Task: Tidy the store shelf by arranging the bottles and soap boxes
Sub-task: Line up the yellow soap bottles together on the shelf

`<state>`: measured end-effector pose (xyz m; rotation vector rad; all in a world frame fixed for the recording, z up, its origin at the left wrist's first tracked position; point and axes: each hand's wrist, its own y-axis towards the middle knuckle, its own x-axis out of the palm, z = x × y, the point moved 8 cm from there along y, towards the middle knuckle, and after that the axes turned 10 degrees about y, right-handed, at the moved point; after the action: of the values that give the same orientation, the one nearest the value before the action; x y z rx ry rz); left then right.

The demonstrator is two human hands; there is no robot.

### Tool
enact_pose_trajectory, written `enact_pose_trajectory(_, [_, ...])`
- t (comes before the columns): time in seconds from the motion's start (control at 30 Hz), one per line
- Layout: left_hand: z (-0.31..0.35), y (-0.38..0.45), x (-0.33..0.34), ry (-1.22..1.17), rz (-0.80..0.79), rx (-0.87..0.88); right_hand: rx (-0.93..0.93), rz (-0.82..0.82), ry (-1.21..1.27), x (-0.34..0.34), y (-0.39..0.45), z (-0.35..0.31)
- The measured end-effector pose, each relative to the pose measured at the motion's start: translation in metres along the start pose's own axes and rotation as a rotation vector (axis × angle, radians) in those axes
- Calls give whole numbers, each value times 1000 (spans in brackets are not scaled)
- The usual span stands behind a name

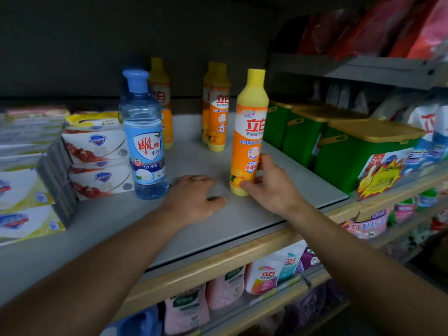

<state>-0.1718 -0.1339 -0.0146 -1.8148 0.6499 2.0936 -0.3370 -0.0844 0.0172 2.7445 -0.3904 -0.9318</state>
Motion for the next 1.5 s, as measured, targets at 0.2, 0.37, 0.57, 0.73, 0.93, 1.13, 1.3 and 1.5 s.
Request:
enact_pose_trajectory(0.2, [-2,2,1,-4,-13,-17,16,40,-88,5,31,16])
enact_pose_trajectory(0.37, [-4,3,-1,-29,29,-19,53,21,-76,22,75,24])
enact_pose_trajectory(0.57, [-2,3,-3,-31,34,-12,78,3,-17,37,119,29])
enact_pose_trajectory(0.73, [-1,2,-4,-47,48,-4,83,38,33,44,132,36])
enact_pose_trajectory(0.93, [1,2,-6,-58,45,-6,56,66,46,45,134,38])
enact_pose_trajectory(1.13, [1,2,-6,-59,29,-17,56,54,10,47,135,37])
enact_pose_trajectory(1.3, [2,1,-6,-73,1,-28,78,52,-23,48,135,38])
enact_pose_trajectory(1.5, [0,0,-8,-97,23,-28,90,61,22,44,131,39])
